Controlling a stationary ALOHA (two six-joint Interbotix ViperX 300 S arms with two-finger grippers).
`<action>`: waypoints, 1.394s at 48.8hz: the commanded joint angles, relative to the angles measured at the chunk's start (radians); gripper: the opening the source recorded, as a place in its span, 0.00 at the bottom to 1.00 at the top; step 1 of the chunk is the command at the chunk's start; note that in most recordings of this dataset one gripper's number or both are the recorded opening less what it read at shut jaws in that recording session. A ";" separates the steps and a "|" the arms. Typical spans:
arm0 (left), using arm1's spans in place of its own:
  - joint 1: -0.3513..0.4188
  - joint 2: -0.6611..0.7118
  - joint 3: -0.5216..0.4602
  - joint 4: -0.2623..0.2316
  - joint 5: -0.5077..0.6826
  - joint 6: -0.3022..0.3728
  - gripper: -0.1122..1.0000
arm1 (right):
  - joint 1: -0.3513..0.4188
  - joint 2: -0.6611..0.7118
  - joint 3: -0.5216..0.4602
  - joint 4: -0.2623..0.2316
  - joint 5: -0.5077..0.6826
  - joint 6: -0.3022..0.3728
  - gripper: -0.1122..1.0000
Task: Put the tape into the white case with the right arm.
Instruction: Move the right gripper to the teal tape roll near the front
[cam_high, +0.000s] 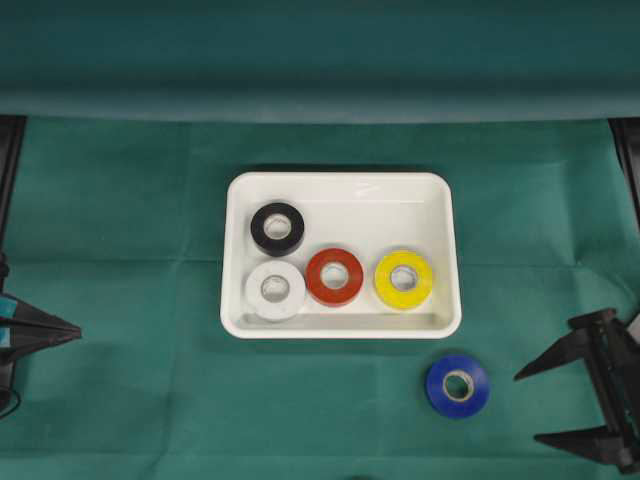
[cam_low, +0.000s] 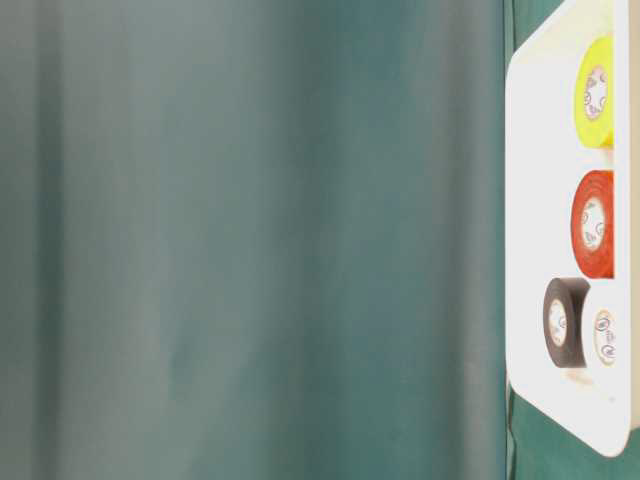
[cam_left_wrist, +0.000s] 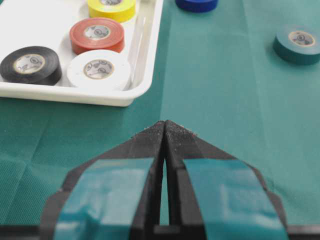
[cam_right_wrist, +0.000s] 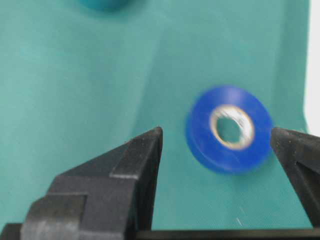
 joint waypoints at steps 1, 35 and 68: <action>0.003 0.008 -0.011 0.002 -0.011 0.000 0.10 | 0.021 0.087 -0.064 0.000 -0.021 -0.002 0.70; 0.003 0.008 -0.012 0.002 -0.011 0.000 0.10 | 0.124 0.699 -0.491 -0.012 -0.029 -0.018 0.70; 0.003 0.008 -0.011 0.002 -0.011 0.000 0.10 | 0.164 0.930 -0.706 -0.012 -0.015 -0.017 0.70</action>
